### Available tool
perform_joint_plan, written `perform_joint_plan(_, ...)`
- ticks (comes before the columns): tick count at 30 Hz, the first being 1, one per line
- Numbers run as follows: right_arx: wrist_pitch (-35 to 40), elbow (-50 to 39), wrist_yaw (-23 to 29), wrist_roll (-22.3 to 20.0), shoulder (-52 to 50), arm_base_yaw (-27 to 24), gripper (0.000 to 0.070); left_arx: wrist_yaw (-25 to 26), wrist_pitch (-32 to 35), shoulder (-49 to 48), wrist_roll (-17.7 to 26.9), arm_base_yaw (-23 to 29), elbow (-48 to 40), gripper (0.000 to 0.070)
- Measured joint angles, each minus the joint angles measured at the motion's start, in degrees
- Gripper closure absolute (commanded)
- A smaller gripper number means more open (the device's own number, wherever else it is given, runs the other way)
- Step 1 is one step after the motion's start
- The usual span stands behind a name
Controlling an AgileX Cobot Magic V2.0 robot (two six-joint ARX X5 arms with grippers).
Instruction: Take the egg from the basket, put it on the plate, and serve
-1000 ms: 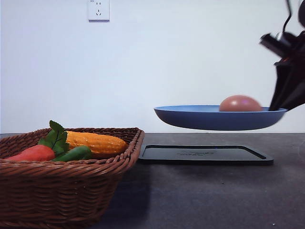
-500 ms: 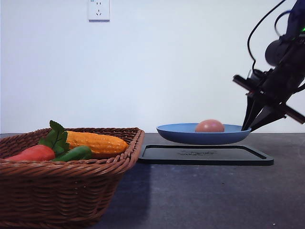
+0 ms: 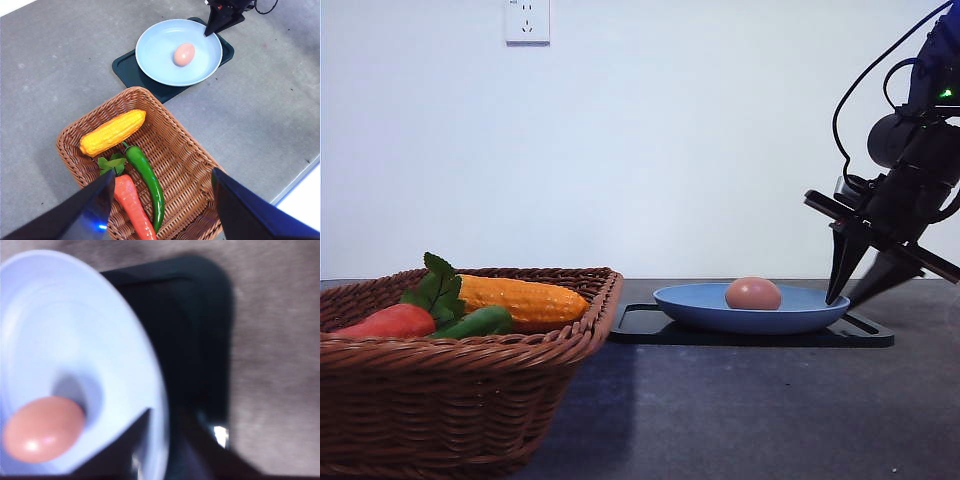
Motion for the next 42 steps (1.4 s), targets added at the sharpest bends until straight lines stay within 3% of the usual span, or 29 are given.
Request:
perform_joint_plan(7,-0.52,0.11,0.27,-0.57,-0.6,-0.56,0.0408,-0.09,0.37,0.08,-0.15,-0.01,0.0,0.0325)
perform_joint_plan(12,-5.72,0.11,0.3,-1.28,-6.16,-1.42,0.0425,-0.17,2.13,0.42,0.04,0.0,0.0,0.0346)
perform_joint_plan(16,-10.85,0.16,0.39,-2.03,-13.07,-1.75,0.0519,-1.41,3.17,1.92,0.97,0.0,0.0,0.0454)
perform_joint_plan(20,-16.13,0.17,1.35,-4.34,-19.29,-0.05,0.0634,-5.0,3.78,4.78,2.8,0.96,0.0,0.0677)
perform_joint_plan(23,-19.5,0.09,5.16,-7.21,-24.49,3.94,0.07,-5.55,3.9,7.02,4.47,2.92,0.0,0.07)
perform_joint_plan(26,-20.07,-1.29,11.28,-9.1,-30.61,8.61,0.07,-5.55,4.93,8.6,5.68,5.72,-0.1,0.07)
perform_joint_plan(30,-15.74,-7.03,19.33,-9.99,-39.87,14.94,0.07,-5.65,7.34,8.37,6.47,11.08,-1.56,0.07)
perform_joint_plan(34,-6.75,-16.97,23.99,-10.18,-50.02,21.36,0.07,-4.63,11.67,4.74,6.53,15.96,-7.18,0.07)
perform_joint_plan(42,11.42,-38.27,33.91,-10.32,-69.35,30.61,0.07,-2.28,30.32,-11.08,5.97,20.14,-28.79,0.07)
